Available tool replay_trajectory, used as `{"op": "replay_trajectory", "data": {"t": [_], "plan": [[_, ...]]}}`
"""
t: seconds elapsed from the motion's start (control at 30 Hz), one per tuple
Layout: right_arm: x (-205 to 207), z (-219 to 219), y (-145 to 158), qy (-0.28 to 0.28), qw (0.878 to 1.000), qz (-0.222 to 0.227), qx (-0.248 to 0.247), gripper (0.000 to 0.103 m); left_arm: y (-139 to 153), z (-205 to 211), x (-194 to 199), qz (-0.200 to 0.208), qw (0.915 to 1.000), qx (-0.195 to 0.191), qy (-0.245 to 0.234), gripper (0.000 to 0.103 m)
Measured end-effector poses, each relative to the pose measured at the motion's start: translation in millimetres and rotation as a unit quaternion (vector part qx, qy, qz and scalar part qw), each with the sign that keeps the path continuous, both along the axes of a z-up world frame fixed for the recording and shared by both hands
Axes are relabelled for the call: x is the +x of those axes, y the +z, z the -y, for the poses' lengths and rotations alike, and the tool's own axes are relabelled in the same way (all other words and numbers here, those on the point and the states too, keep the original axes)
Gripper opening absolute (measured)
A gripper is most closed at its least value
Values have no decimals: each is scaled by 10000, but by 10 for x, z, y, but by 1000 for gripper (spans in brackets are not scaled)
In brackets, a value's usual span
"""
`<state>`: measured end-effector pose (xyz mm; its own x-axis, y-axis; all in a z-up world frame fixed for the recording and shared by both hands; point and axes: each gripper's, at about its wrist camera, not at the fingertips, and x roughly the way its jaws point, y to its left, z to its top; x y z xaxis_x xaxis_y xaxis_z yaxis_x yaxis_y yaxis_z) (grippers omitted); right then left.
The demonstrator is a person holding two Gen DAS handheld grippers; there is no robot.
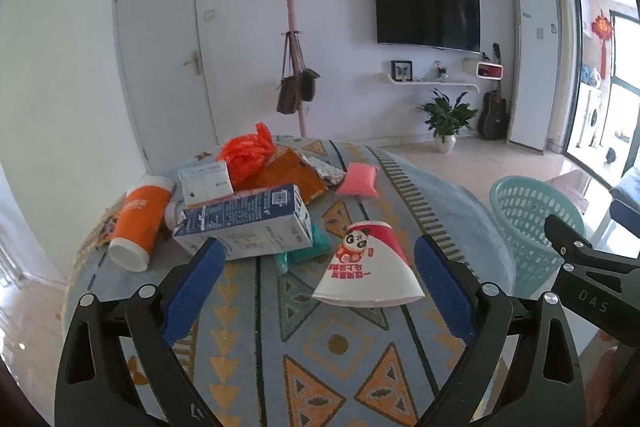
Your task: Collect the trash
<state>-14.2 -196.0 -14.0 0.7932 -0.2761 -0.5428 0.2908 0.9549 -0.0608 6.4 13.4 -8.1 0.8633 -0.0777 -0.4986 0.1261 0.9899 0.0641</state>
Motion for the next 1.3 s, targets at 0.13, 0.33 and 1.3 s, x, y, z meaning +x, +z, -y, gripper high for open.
{"op": "replay_trajectory", "data": {"t": [0.13,0.33,1.3], "plan": [[1,-18,-2,-5,10000,2,3,97,-15,-52,5,-73,9998,-161,-88,89],[2,-53,-9,43,10000,-10,3,97,-20,-150,7,-124,9982,-563,-168,80],[31,-297,-10,389,9991,23,-146,89,-44,-484,5,68,9974,-669,251,90]]}}
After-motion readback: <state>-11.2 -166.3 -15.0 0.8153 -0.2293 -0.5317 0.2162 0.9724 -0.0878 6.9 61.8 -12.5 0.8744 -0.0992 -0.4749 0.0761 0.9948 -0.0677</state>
